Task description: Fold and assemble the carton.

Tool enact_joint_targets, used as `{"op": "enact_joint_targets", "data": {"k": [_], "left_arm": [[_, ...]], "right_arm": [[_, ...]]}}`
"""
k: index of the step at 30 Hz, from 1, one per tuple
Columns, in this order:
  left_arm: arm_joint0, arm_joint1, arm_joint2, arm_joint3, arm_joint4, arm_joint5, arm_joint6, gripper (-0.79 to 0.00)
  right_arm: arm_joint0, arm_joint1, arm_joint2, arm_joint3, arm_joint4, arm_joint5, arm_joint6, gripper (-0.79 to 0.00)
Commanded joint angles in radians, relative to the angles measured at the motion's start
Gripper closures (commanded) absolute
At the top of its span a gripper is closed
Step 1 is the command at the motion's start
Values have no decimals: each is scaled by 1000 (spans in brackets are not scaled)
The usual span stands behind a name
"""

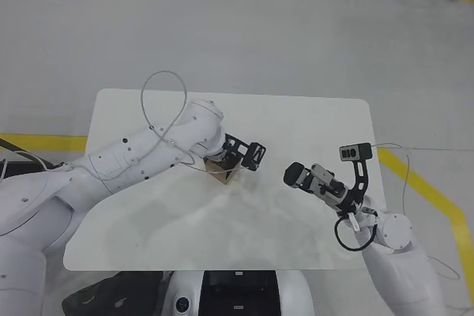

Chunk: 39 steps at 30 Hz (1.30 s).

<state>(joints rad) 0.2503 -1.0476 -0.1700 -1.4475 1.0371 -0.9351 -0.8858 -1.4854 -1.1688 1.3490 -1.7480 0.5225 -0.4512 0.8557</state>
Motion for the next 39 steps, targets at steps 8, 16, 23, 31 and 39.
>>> {"op": "enact_joint_targets", "data": {"k": [8, 16, 23, 31, 39], "left_arm": [[4, -10, 0, 24, 17, -2, 3, 0], [2, -55, 0, 117, 45, -60, 60, 0], [6, -88, 0, 153, 57, -77, 77, 0], [14, -97, 0, 169, 53, -77, 77, 0], [14, -97, 0, 169, 53, -77, 77, 0]], "right_arm": [[4, 2, -4, 5, -7, 23, -6, -785], [6, 3, -6, 10, -3, 32, -6, -785], [8, 4, -8, 12, 6, 34, -2, -785], [9, 5, -10, 14, 8, 36, 0, -785], [9, 5, -10, 14, 8, 36, 0, -785]]}}
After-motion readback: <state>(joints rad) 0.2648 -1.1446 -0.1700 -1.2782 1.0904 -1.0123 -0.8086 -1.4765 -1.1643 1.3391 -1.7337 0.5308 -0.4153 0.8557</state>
